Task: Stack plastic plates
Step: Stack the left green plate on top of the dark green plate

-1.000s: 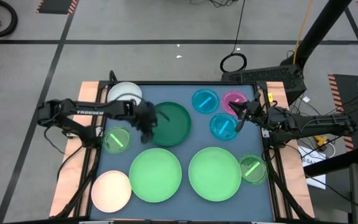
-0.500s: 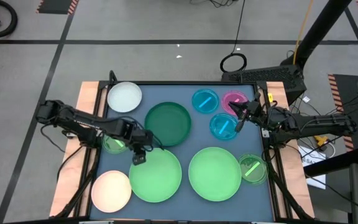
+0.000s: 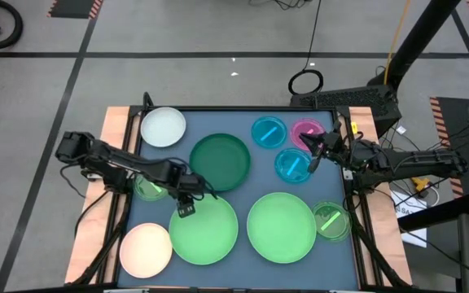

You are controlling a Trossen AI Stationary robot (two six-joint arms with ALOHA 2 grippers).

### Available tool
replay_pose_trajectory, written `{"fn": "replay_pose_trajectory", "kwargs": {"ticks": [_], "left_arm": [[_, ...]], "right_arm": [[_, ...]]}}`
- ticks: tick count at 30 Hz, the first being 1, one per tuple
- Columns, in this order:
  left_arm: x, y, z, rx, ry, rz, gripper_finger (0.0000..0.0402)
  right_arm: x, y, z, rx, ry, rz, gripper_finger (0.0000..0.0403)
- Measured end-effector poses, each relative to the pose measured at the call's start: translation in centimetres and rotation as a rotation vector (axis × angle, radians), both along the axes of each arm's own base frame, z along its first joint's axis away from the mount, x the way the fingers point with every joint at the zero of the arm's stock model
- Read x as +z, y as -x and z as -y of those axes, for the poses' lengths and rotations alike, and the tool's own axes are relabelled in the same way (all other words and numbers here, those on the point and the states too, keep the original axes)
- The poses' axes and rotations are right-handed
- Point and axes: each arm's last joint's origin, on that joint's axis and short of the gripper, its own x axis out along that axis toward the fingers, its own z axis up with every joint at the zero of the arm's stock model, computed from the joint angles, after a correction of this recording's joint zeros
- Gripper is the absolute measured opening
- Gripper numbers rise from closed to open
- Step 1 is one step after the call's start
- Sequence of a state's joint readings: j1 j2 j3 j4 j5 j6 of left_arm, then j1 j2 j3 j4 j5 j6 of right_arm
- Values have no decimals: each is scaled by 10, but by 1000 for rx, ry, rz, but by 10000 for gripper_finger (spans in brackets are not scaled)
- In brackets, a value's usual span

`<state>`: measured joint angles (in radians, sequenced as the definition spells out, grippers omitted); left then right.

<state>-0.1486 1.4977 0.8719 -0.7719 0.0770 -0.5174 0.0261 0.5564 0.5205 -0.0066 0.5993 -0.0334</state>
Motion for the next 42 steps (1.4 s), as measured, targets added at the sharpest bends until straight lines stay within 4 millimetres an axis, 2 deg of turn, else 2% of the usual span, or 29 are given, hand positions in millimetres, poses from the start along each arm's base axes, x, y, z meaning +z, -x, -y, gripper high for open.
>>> {"fn": "replay_pose_trajectory", "kwargs": {"ticks": [9,12,29,35,42], "left_arm": [[-12,-4,4,-6,-6,-45,225],[-13,-4,7,-15,-6,-48,213],[-11,-5,12,-37,15,-28,14],[-8,-2,13,-71,56,-31,10],[2,-1,3,-69,42,27,10]], "right_arm": [[-1,0,0,1,0,-15,32],[-1,0,0,2,0,-15,32],[-1,0,0,2,0,-15,32],[-1,0,0,2,0,-15,32],[-1,0,0,2,0,-15,32]]}}
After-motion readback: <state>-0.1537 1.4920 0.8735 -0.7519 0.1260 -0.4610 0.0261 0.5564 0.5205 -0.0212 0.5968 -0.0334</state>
